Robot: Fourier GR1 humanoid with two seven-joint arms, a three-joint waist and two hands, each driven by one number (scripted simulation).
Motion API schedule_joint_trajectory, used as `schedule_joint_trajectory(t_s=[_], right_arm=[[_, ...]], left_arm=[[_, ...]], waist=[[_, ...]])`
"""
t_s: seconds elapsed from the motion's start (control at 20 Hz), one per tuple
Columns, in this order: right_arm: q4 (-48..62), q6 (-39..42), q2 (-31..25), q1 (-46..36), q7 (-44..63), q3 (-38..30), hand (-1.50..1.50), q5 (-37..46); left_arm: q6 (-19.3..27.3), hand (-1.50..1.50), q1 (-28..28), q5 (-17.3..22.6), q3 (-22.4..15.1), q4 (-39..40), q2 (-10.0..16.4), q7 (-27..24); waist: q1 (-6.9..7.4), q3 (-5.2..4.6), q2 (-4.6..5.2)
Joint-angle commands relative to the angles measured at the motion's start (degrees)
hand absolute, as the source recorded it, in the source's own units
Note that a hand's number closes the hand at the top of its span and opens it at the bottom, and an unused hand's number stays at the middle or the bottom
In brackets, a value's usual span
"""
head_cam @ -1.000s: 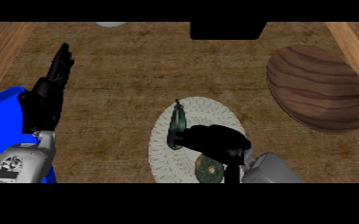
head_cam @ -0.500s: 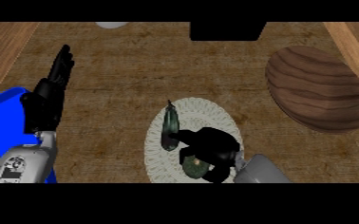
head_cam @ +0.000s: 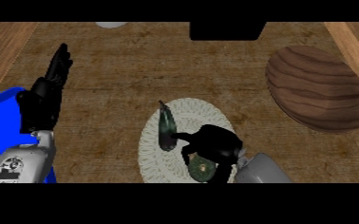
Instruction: Pick the squash from the placemat and place it in the bowl
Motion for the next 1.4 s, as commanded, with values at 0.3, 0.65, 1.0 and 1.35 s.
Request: schedule_joint_trajectory(t_s=[0.3, 0.65, 1.0, 1.35], right_arm=[[4.5, -14.4, 7.2, -2.4, 41.2, -15.9, 1.50, -4.4], [-1.7, -37.8, 7.2, -11.8, 62.5, -9.9, 1.50, -10.1], [0.8, -49.1, 7.3, -25.6, 89.2, -6.1, 1.50, 2.4], [1.9, -48.6, 7.2, -27.8, 93.4, -12.8, 1.50, 10.2]], left_arm=[[0.8, 0.00, 0.1, -0.8, -1.7, -0.8, -1.8, -0.2], [-0.9, 0.00, -2.7, -0.2, -1.7, 1.5, -1.3, -0.4], [-0.3, 0.00, -1.5, -0.8, -1.3, 1.7, -1.5, -0.8], [0.6, 0.00, -0.8, -1.6, -0.7, 0.3, -1.6, 0.9]], waist=[[0.95, 0.03, 0.63], [3.12, 0.01, 0.51], [1.98, -0.16, 0.23], [0.05, -0.03, 0.21]])
